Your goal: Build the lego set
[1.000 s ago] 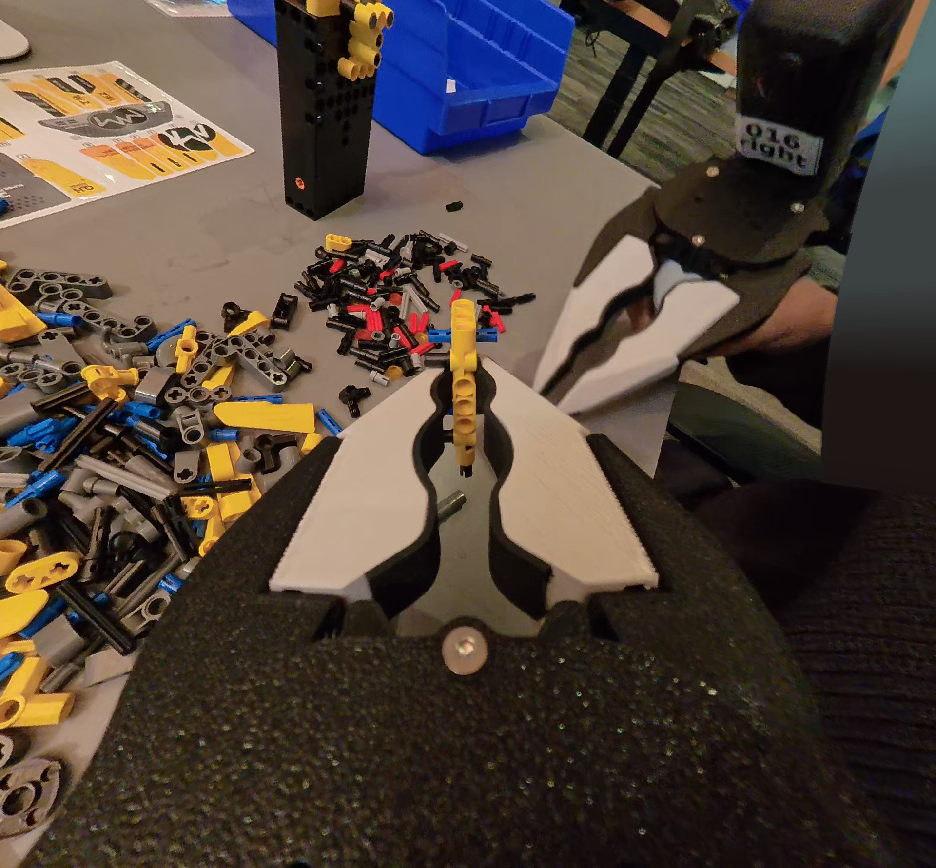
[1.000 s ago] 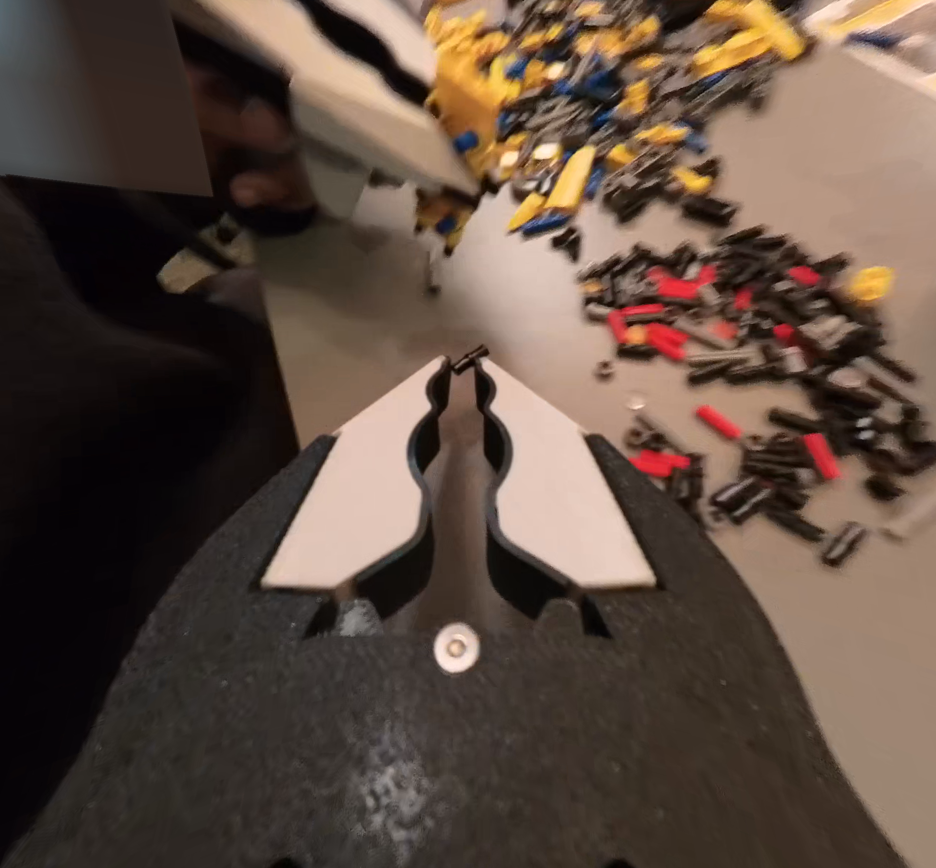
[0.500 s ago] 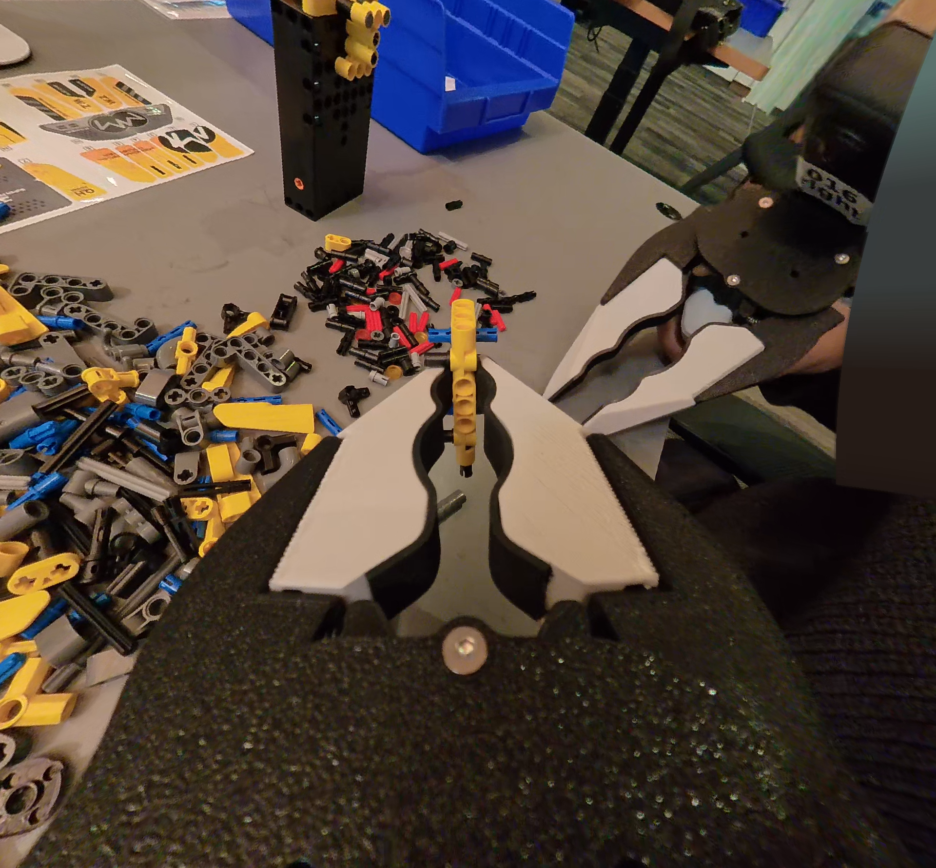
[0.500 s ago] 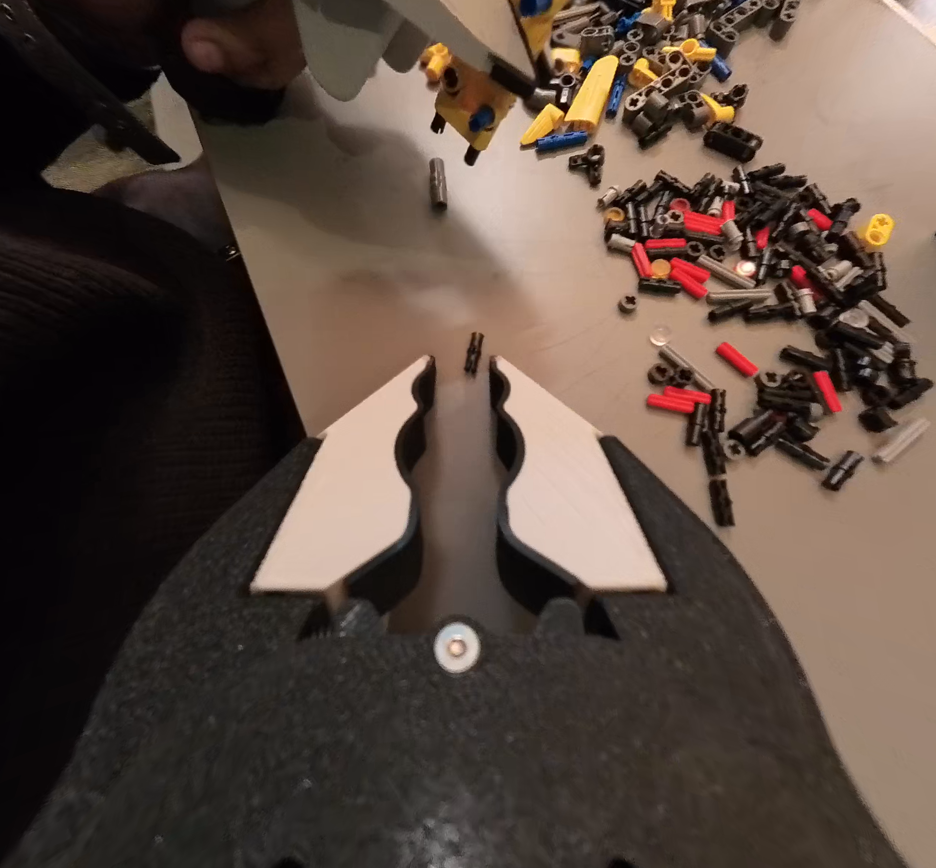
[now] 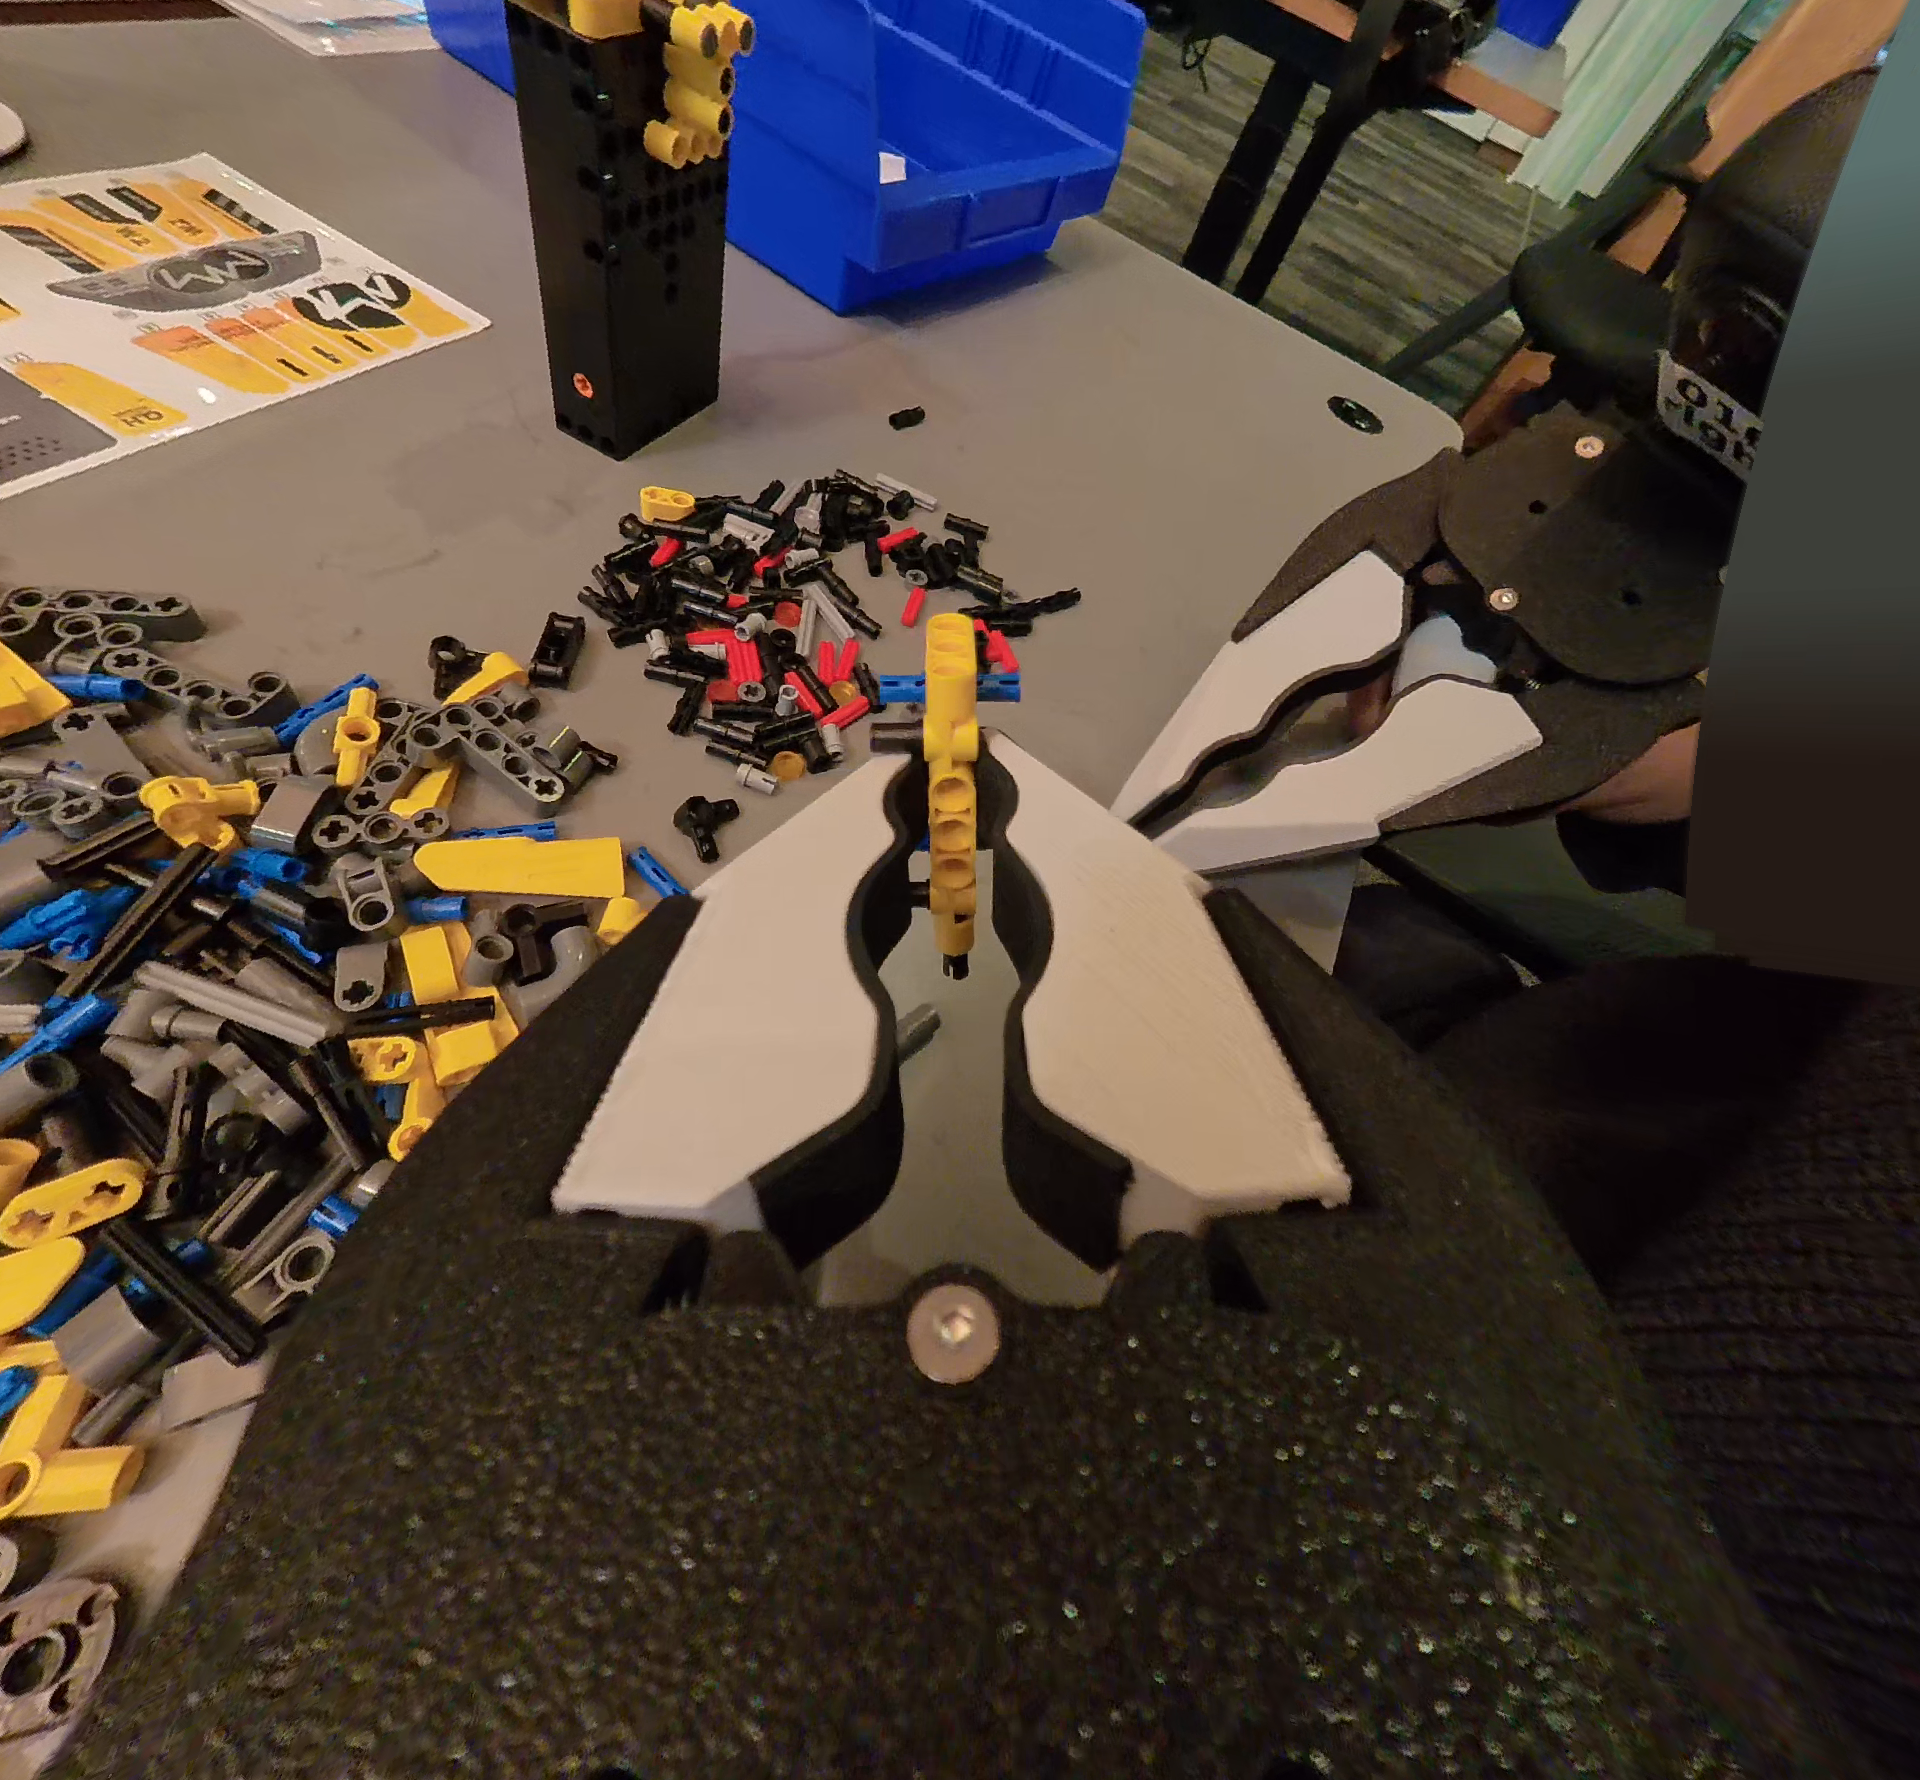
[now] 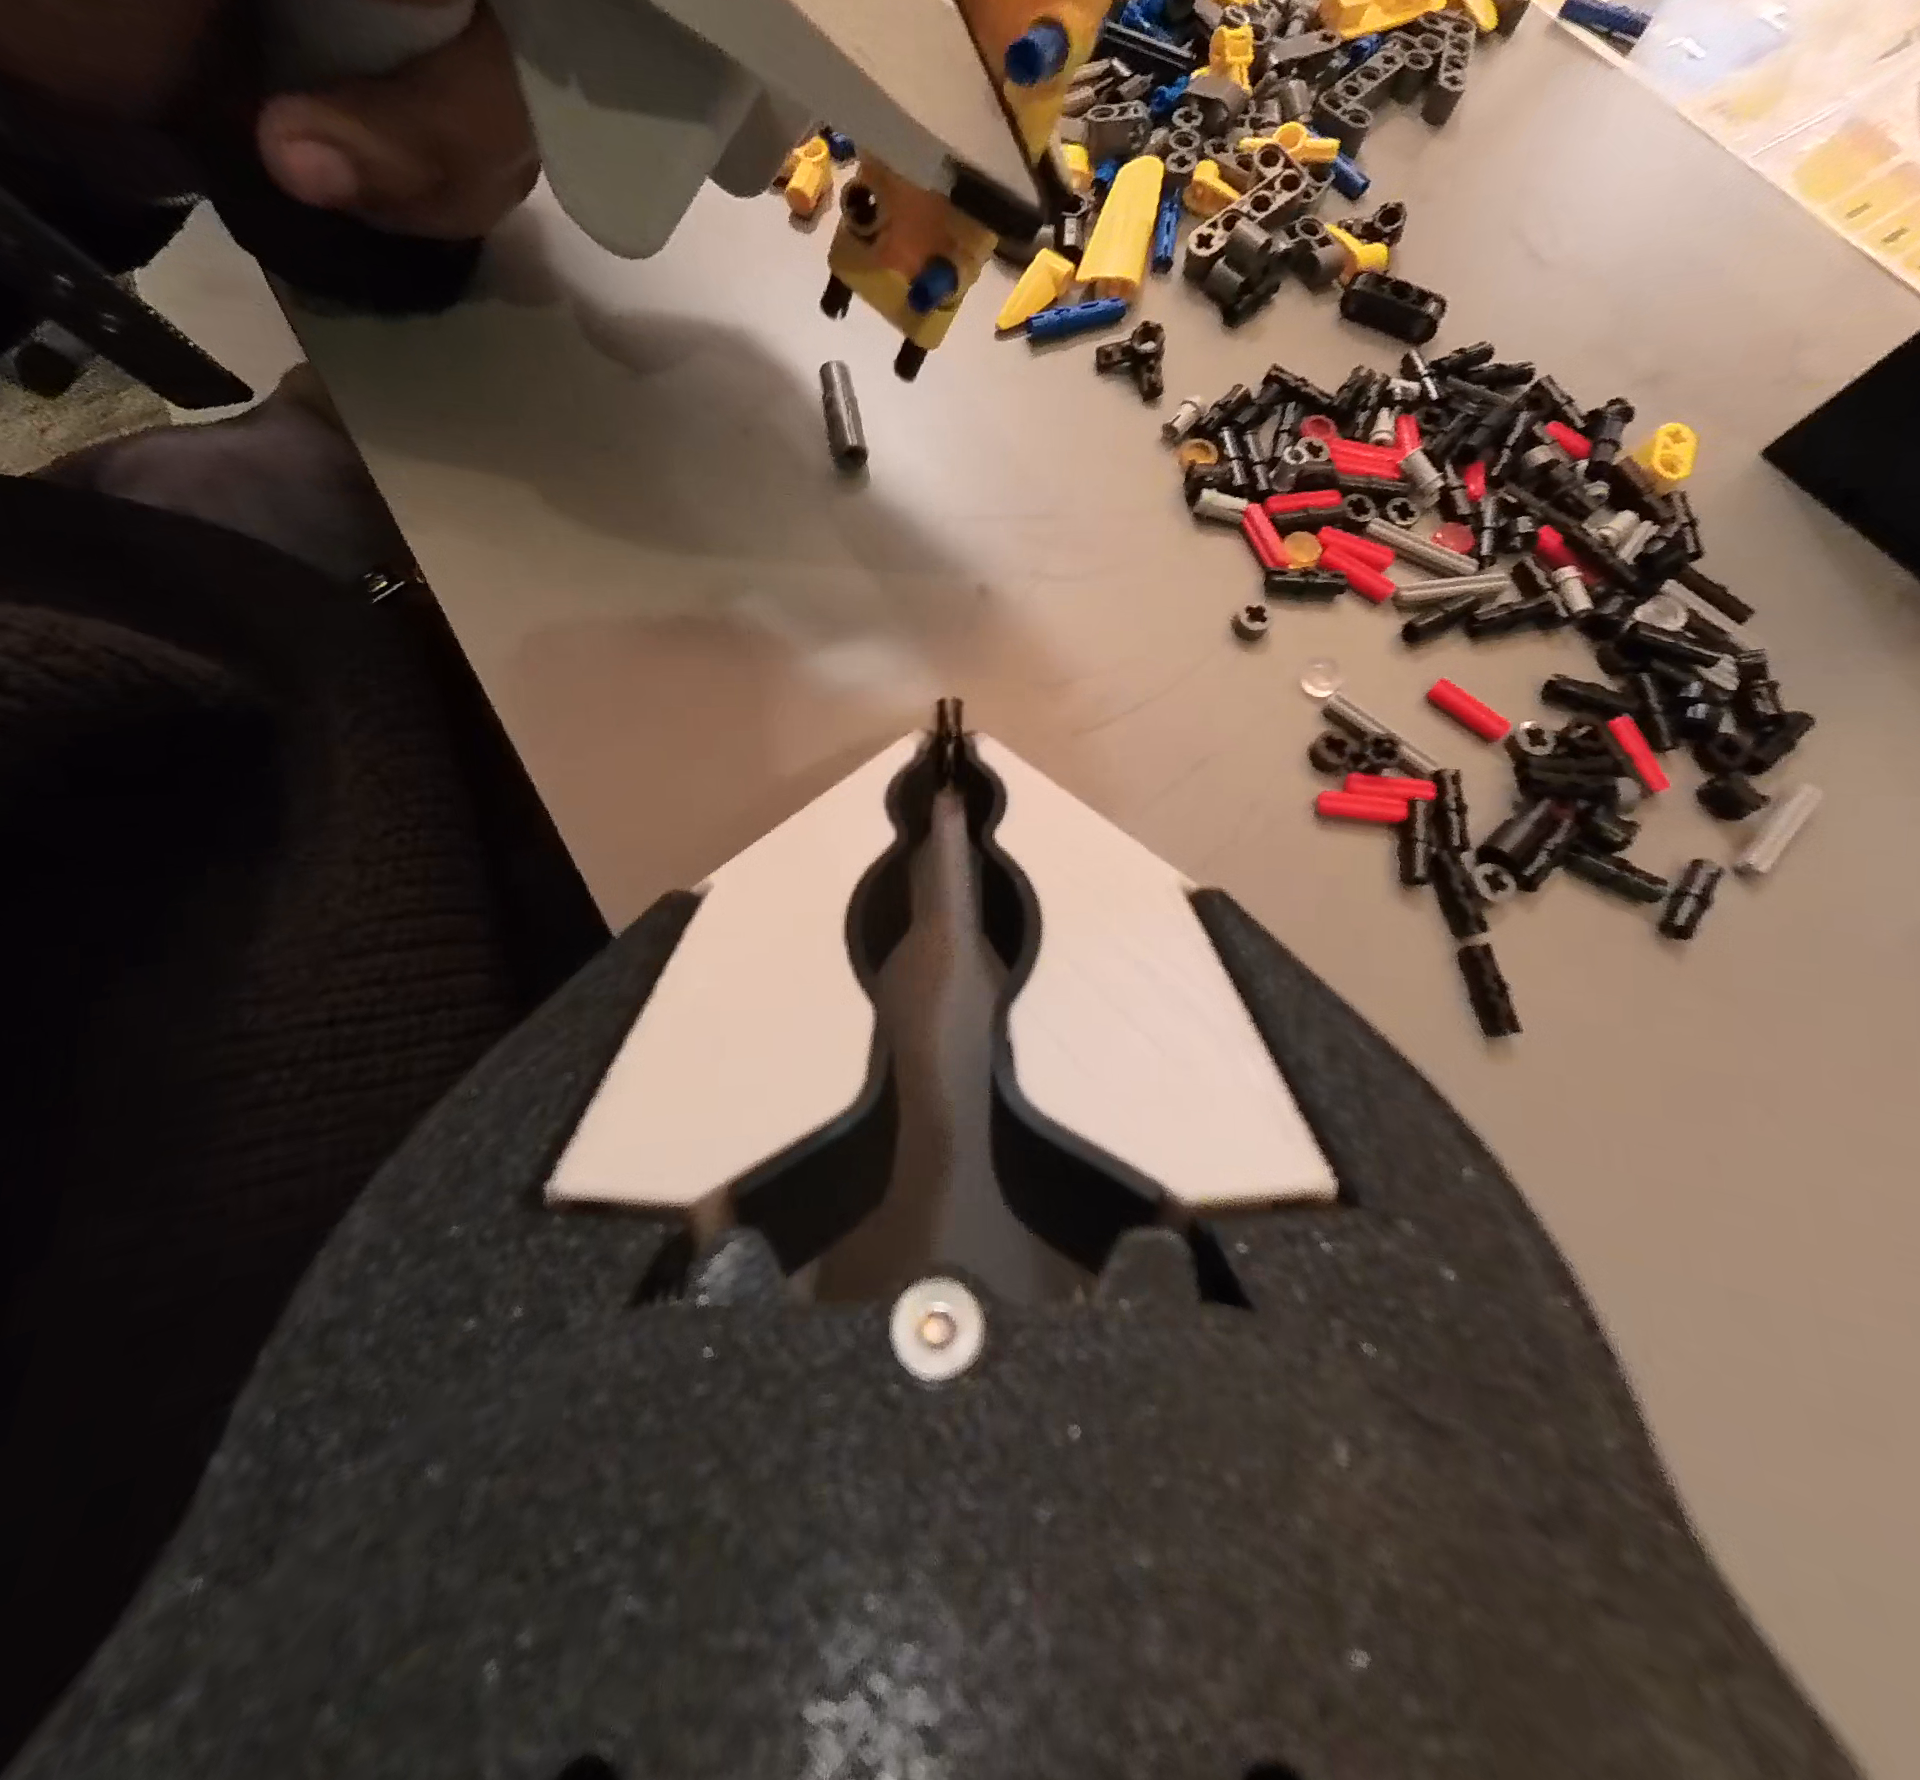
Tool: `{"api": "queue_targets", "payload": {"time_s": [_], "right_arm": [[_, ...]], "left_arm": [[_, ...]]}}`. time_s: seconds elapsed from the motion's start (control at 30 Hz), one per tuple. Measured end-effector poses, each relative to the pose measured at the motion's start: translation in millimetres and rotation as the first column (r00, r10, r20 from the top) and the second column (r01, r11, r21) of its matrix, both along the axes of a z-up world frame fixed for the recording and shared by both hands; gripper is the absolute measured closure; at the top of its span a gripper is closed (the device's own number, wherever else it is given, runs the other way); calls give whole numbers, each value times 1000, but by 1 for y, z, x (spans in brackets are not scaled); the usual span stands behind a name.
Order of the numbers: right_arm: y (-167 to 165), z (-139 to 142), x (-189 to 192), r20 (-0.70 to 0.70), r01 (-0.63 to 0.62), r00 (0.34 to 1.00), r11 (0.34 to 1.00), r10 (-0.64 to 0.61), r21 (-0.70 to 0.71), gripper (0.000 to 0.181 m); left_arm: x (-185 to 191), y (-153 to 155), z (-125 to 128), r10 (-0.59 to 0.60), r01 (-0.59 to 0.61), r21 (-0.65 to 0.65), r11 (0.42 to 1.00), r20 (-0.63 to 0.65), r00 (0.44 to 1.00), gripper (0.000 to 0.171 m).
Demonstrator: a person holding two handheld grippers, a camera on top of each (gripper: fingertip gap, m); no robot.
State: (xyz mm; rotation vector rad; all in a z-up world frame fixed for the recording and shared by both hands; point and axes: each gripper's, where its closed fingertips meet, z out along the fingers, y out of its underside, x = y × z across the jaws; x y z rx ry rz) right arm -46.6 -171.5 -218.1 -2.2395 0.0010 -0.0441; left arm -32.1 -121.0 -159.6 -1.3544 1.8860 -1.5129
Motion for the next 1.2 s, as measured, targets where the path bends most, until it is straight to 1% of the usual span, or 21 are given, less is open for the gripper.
{"api": "queue_targets", "payload": {"time_s": [0.07, 0.13, 0.2, 0.27, 0.33, 0.4, 0.5, 0.57, 0.63, 0.73, 0.87, 1.03, 1.13, 1.2], "right_arm": [[0, 0, 0, -10, 5, 1000, 1000, -5, 4, 177], [0, 1, 1, -19, 6, 1000, 1000, -6, 11, 177], [0, 7, 2, -17, 3, 1000, 999, -2, 42, 177], [-3, 23, 4, -4, -23, 1000, 996, 23, 86, 177], [-6, 42, 5, 37, -94, 995, 988, 90, 125, 177], [-8, 55, 1, 98, -194, 978, 973, 182, 123, 177], [-8, 57, -13, 176, -363, 921, 930, 348, 61, 177], [-7, 49, -15, 243, -418, 879, 908, 409, -18, 177], [-5, 42, -13, 307, -440, 841, 893, 445, -89, 177], [-6, 30, -13, 319, -468, 812, 872, 489, -145, 177], [-6, 19, -15, 286, -480, 820, 868, 496, -131, 177], [-9, 18, -16, 253, -475, 841, 876, 479, -80, 177], [-10, 18, -15, 227, -485, 846, 873, 483, -50, 177], [-12, 18, -17, 213, -508, 837, 861, 504, -41, 177]], "left_arm": [[-2, -3, 0, -18, 18, 9, 1000, 6, 1000, 164], [-6, -10, 0, -65, 64, 26, 998, 14, 998, 165], [-14, -23, -4, -154, 154, 51, 987, -7, 988, 165], [-24, -33, -18, -235, 243, 120, 963, -74, 969, 165], [-35, -40, -32, -313, 335, 192, 923, -135, 940, 165], [-42, -47, -39, -372, 404, 206, 891, -177, 911, 164], [-48, -52, -45, -416, 460, 188, 868, -230, 880, 165], [-50, -52, -52, -426, 482, 199, 853, -270, 864, 164], [-50, -53, -56, -424, 489, 221, 844, -283, 860, 165], [-48, -52, -56, -414, 478, 237, 846, -275, 868, 165], [-46, -51, -57, -400, 469, 232, 852, -288, 870, 164], [-44, -51, -57, -399, 467, 233, 853, -285, 871, 164], [-44, -53, -57, -407, 475, 259, 841, -273, 871, 165], [-46, -55, -58, -433, 498, 286, 819, -264, 862, 165]]}}
